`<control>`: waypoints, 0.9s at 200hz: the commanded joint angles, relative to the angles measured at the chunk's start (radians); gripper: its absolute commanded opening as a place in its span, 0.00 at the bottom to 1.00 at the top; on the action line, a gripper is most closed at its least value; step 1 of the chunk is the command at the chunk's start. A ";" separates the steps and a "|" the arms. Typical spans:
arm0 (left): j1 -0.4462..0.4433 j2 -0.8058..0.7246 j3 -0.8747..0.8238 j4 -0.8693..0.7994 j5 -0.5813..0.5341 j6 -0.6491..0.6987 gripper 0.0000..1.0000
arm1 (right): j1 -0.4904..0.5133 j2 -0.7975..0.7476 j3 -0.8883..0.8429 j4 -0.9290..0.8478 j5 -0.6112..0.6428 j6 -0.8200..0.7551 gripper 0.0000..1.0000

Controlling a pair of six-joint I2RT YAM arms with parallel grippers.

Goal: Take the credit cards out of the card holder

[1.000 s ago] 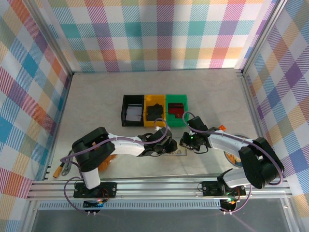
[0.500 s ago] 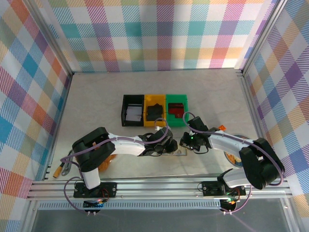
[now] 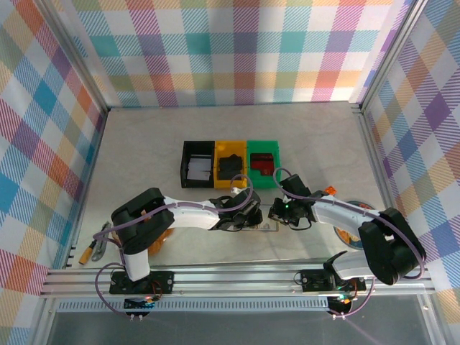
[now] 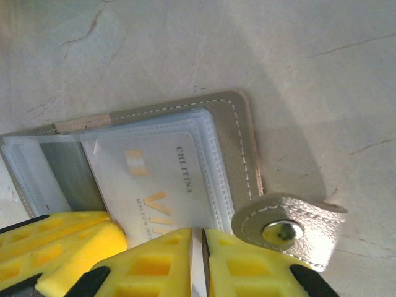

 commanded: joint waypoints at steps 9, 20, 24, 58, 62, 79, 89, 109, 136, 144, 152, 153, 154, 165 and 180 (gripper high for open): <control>0.004 0.046 -0.009 -0.066 -0.041 -0.006 0.16 | -0.002 -0.001 -0.022 -0.033 -0.003 0.010 0.16; 0.004 0.046 -0.012 -0.049 -0.033 -0.006 0.17 | -0.002 0.005 -0.023 -0.028 -0.007 0.010 0.16; 0.004 0.047 -0.014 -0.044 -0.030 -0.006 0.17 | -0.002 0.008 -0.024 -0.027 -0.007 0.010 0.16; 0.003 0.048 -0.018 -0.024 -0.021 -0.012 0.16 | -0.002 0.019 -0.025 -0.015 -0.010 0.012 0.16; 0.004 0.048 -0.020 -0.024 -0.019 -0.012 0.16 | -0.003 0.020 -0.025 -0.013 -0.012 0.012 0.16; 0.004 0.051 -0.021 -0.012 -0.009 -0.013 0.13 | -0.002 0.029 -0.023 -0.008 -0.017 0.011 0.16; 0.004 0.052 -0.022 -0.012 -0.009 -0.014 0.13 | -0.002 0.036 -0.023 -0.006 -0.019 0.011 0.16; 0.004 0.050 -0.029 -0.010 -0.011 -0.013 0.09 | -0.002 0.036 -0.022 -0.006 -0.018 0.011 0.16; 0.004 0.048 -0.041 -0.004 -0.011 -0.015 0.04 | -0.002 0.029 -0.019 -0.016 -0.009 0.008 0.16; 0.004 0.048 -0.043 -0.004 -0.011 -0.016 0.03 | -0.002 0.027 -0.018 -0.021 -0.006 0.007 0.16; 0.004 0.046 -0.046 -0.005 -0.013 -0.015 0.02 | -0.002 0.025 -0.019 -0.023 -0.001 0.005 0.16; 0.004 0.046 -0.047 -0.005 -0.014 -0.015 0.01 | -0.002 0.025 -0.019 -0.024 -0.001 0.005 0.16; 0.004 0.046 -0.047 -0.004 -0.014 -0.015 0.01 | -0.002 0.024 -0.019 -0.024 0.000 0.005 0.16; 0.004 0.042 -0.050 -0.008 -0.016 -0.014 0.00 | -0.002 0.022 -0.020 -0.026 0.004 0.007 0.16; 0.004 0.036 -0.054 -0.009 -0.022 -0.011 0.00 | -0.003 0.019 -0.019 -0.027 0.004 0.007 0.16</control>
